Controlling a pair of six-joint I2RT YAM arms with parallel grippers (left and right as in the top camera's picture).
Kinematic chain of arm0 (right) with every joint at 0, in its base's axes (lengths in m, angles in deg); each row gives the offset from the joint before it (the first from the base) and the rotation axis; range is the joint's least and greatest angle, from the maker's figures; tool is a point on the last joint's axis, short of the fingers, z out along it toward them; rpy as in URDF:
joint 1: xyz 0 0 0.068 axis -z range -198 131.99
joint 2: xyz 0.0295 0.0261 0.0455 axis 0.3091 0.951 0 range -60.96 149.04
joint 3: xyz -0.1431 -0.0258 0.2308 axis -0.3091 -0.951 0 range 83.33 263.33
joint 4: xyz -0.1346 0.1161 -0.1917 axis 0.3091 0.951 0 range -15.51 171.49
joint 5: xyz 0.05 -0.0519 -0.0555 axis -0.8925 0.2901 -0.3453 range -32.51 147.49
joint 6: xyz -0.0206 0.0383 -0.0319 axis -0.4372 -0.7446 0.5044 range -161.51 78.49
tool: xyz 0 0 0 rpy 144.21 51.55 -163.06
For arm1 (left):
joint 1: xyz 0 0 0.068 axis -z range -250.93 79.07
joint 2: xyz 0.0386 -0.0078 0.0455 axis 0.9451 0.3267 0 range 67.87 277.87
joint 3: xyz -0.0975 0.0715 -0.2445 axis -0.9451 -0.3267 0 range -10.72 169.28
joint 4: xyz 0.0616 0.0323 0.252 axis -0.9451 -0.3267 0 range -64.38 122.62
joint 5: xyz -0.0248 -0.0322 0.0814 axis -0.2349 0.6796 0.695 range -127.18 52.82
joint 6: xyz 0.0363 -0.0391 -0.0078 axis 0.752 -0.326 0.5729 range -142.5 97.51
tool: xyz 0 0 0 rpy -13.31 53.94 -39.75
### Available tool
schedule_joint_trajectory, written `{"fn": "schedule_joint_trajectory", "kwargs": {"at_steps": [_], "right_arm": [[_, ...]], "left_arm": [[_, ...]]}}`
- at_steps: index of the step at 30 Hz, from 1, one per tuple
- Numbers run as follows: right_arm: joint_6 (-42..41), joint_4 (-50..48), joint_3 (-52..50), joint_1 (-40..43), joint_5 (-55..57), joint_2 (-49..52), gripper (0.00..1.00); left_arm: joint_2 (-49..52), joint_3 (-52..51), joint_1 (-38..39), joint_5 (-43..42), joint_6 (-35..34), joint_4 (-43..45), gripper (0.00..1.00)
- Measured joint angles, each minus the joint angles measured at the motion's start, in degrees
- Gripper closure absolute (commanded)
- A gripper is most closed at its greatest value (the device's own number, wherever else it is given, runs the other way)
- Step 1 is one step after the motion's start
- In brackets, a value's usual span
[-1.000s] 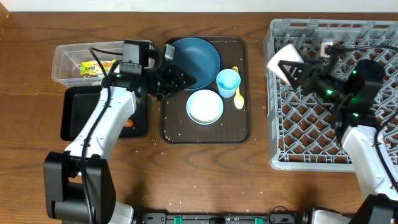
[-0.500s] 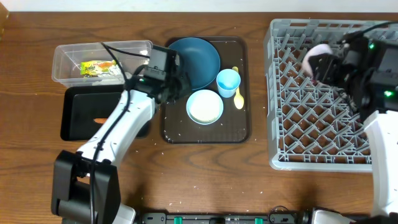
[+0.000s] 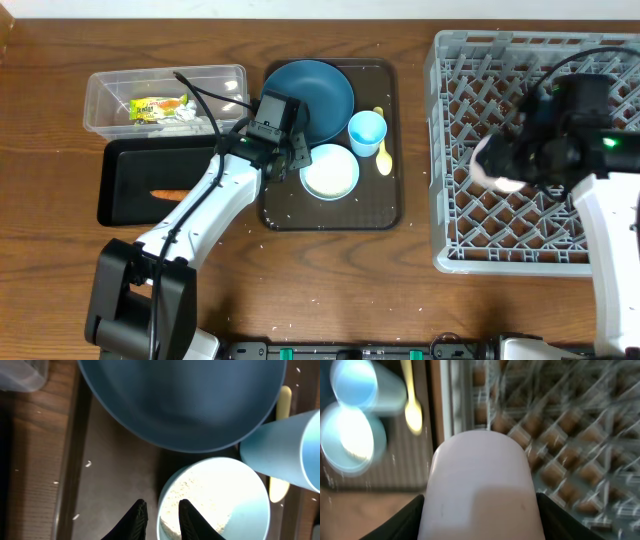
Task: Sort waste into correct bins and load items into the dishwasher rack
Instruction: 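Place pink cup into dish rack with right gripper and release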
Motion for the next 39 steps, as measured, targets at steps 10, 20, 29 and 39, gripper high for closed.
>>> {"fn": "schedule_joint_trajectory", "kwargs": {"at_steps": [10, 20, 29, 39], "right_arm": [[1.0, 4.7, 0.0, -2.0, 3.7, 8.5, 0.57], [1.2, 5.6, 0.0, -2.1, 4.3, 17.3, 0.57], [1.7, 5.5, 0.5, -2.1, 4.3, 20.6, 0.32], [1.8, 6.0, 0.5, -2.5, 4.3, 21.4, 0.31]], "left_arm": [[0.0, 0.0, 0.0, 1.0, 0.0, -0.2, 0.75], [0.0, 0.0, 0.0, 1.7, 0.0, -0.9, 0.75], [0.0, 0.0, 0.0, 1.7, 0.0, -0.9, 0.75], [0.0, 0.0, 0.0, 1.8, 0.0, -0.9, 0.75]]}}
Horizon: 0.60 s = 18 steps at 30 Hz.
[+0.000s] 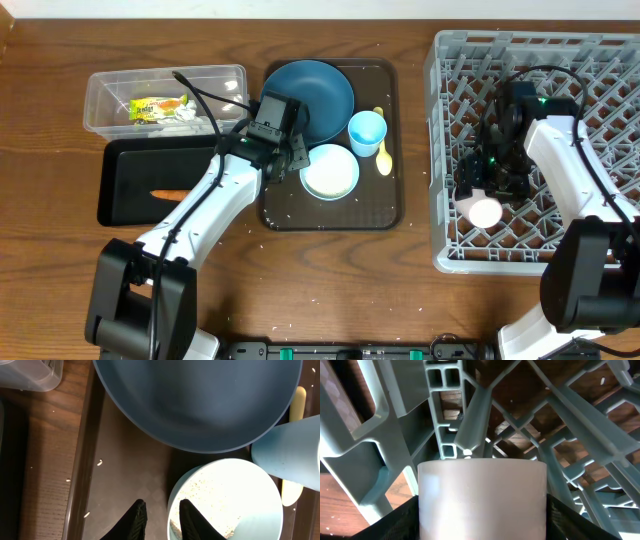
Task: Sort waste into correct bins and load items into the dishwasher rack
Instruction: 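Place pink cup into dish rack with right gripper and release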
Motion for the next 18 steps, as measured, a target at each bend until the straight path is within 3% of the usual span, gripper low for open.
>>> {"fn": "schedule_joint_trajectory", "kwargs": {"at_steps": [5, 12, 18], "right_arm": [[0.0, 0.3, 0.5, 0.0, 0.0, 0.0, 0.31], [0.5, 2.6, 6.6, 0.4, 0.0, 0.0, 0.14], [1.3, 3.6, 9.0, 1.1, 0.0, 0.0, 0.15]], "left_arm": [[0.0, 0.0, 0.0, 0.0, 0.0, -0.2, 0.75], [0.0, 0.0, 0.0, 0.0, 0.0, -0.2, 0.75], [0.0, 0.0, 0.0, 0.0, 0.0, -0.3, 0.75]]}}
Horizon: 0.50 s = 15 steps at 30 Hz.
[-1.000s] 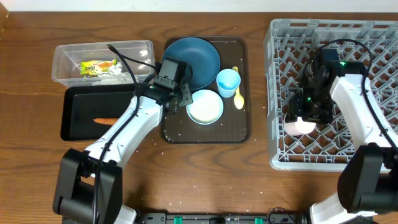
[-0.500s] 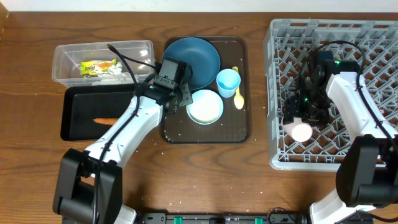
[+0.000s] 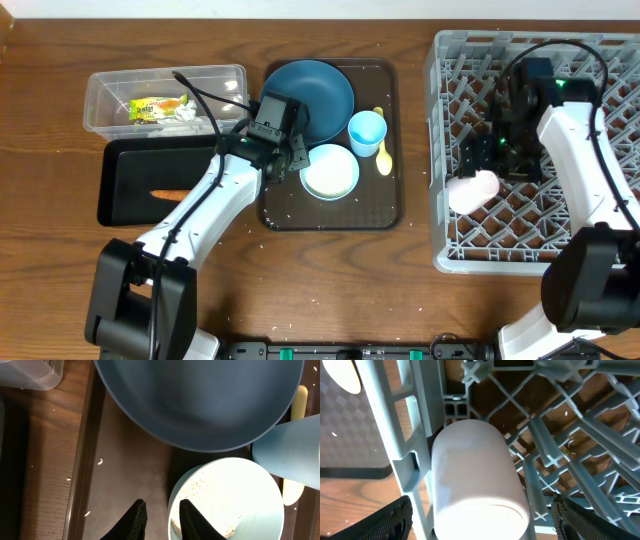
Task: Sort waste into correct bins and load items into the dishwasher rack
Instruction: 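Place pink cup into dish rack with right gripper and release, then grasp blue cup with left gripper and pass it to right gripper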
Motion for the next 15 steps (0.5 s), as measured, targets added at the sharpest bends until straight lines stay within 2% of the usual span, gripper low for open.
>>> {"fn": "schedule_joint_trajectory", "kwargs": {"at_steps": [6, 9, 10, 12, 15], "right_arm": [[0.3, 0.9, 0.4, 0.1, 0.0, 0.0, 0.21], [0.2, 2.4, 3.0, 0.1, 0.0, 0.0, 0.19], [0.2, 2.9, 4.9, 0.1, 0.0, 0.0, 0.17], [0.2, 3.5, 8.4, 0.1, 0.0, 0.0, 0.16], [0.2, 5.0, 14.7, 0.1, 0.0, 0.0, 0.15]], "left_arm": [[0.0, 0.0, 0.0, 0.0, 0.0, 0.0, 0.75], [0.0, -0.1, 0.1, -0.3, 1.4, 1.1, 0.75], [0.0, -0.1, 0.1, -1.0, 2.3, 2.2, 0.71], [0.0, 0.0, 0.3, -3.0, 4.6, 3.2, 0.69], [0.2, 2.3, 0.8, -5.6, 7.3, 0.3, 0.67]]}}
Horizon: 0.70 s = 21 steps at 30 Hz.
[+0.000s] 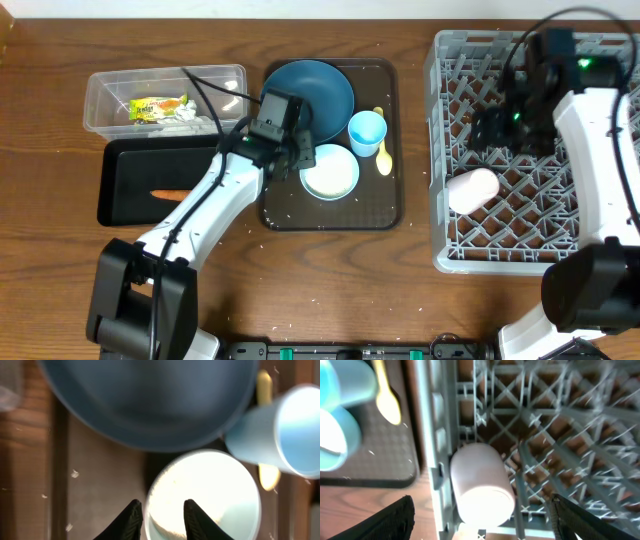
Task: Sort waste into correct bins and load items into the dishwasher rack
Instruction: 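Grasp blue cup with left gripper and pass it to right gripper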
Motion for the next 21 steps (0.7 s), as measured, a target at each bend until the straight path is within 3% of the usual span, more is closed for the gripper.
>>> {"fn": "schedule_joint_trajectory", "kwargs": {"at_steps": [7, 11, 21], "right_arm": [[0.0, 1.6, 7.6, 0.0, 0.0, -0.4, 0.13], [0.0, 1.7, 7.6, 0.0, 0.0, -0.4, 0.13], [0.0, 0.8, 7.6, 0.0, 0.0, -0.4, 0.13]], "left_arm": [[5.9, 21.0, 2.2, -2.1, 5.6, -8.5, 0.61], [13.4, 30.5, 4.2, -2.2, 7.1, -10.9, 0.52], [28.3, 33.3, 6.2, -2.8, 7.5, -12.6, 0.51]]}}
